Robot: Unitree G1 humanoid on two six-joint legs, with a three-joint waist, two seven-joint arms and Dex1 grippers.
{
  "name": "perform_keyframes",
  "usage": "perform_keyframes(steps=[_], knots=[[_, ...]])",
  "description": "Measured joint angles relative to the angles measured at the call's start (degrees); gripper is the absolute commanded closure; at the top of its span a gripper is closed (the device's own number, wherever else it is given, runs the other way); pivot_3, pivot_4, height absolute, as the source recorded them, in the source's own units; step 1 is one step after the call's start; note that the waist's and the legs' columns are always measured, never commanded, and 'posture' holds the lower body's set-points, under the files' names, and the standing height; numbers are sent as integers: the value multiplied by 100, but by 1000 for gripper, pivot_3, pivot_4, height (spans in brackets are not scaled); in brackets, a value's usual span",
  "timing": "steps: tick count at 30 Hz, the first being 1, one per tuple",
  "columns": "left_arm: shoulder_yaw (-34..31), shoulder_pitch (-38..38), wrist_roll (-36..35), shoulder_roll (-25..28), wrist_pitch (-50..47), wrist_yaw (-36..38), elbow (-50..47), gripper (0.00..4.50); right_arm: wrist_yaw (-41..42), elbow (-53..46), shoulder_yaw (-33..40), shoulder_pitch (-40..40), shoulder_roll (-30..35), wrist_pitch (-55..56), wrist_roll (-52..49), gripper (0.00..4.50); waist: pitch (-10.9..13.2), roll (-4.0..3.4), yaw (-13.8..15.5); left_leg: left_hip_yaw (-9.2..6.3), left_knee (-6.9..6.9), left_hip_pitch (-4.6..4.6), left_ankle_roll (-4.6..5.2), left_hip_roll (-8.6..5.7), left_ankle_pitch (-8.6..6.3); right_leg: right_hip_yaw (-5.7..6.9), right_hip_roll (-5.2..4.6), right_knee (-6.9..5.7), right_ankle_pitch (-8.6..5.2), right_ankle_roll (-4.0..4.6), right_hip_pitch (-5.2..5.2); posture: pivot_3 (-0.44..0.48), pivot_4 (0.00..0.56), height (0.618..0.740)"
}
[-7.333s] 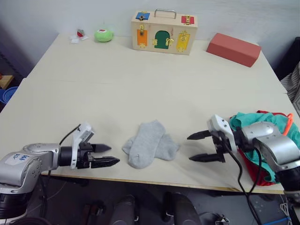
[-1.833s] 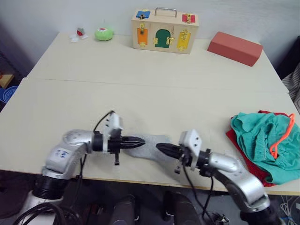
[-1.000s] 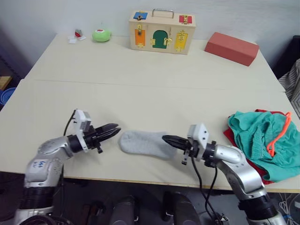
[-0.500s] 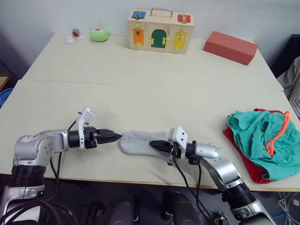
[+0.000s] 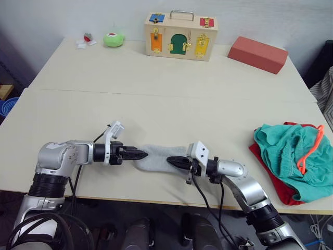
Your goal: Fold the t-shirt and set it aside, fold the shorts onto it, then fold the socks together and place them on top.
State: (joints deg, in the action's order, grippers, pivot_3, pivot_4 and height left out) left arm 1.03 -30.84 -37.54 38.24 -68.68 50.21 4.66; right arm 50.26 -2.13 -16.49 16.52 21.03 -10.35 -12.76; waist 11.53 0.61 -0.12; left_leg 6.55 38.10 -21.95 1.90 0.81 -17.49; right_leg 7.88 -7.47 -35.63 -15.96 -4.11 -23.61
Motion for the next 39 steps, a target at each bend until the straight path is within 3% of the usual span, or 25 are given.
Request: perform_keyframes(steps=[7, 16, 23, 34, 39], knots=[[16, -55, -12, -23, -129, 60, 44, 4493, -40, 0, -3, 0, -32, -15, 10, 4500, 0, 0, -7, 0, 0, -1, 0, 1, 0, 0, 0, 0, 0, 0, -2, 0, 150, 740], [520, -942, -68, 10, -273, 294, -622, 4493, -93, -22, -4, -2, -36, -58, 48, 4500, 0, 2, -3, 2, 0, -2, -1, 0, 0, -3, 1, 0, 0, 0, -2, 0, 150, 740], [1090, -1384, 16, -723, -368, 99, -616, 4493, -319, -170, 64, -127, -131, -197, 48, 4500, 0, 2, -10, 8, 2, -2, 4, 1, 3, -7, 6, -3, 0, 0, -4, 0, 150, 740], [1252, -1388, 226, -1388, -49, -74, -204, 4493, -484, -809, 235, -550, 157, -495, 47, 4500, 0, 2, 14, 8, 8, -10, 8, 1, 4, -6, 5, 3, 1, -2, -4, 0, 150, 740], [1294, -1346, 295, -1497, 130, -61, -144, 3002, -505, -1893, 764, -1078, 711, -1202, -349, 4500, 2, 2, 41, 7, 10, -15, 10, 0, 6, -5, 5, 4, 1, -2, -8, 0, 150, 740]])
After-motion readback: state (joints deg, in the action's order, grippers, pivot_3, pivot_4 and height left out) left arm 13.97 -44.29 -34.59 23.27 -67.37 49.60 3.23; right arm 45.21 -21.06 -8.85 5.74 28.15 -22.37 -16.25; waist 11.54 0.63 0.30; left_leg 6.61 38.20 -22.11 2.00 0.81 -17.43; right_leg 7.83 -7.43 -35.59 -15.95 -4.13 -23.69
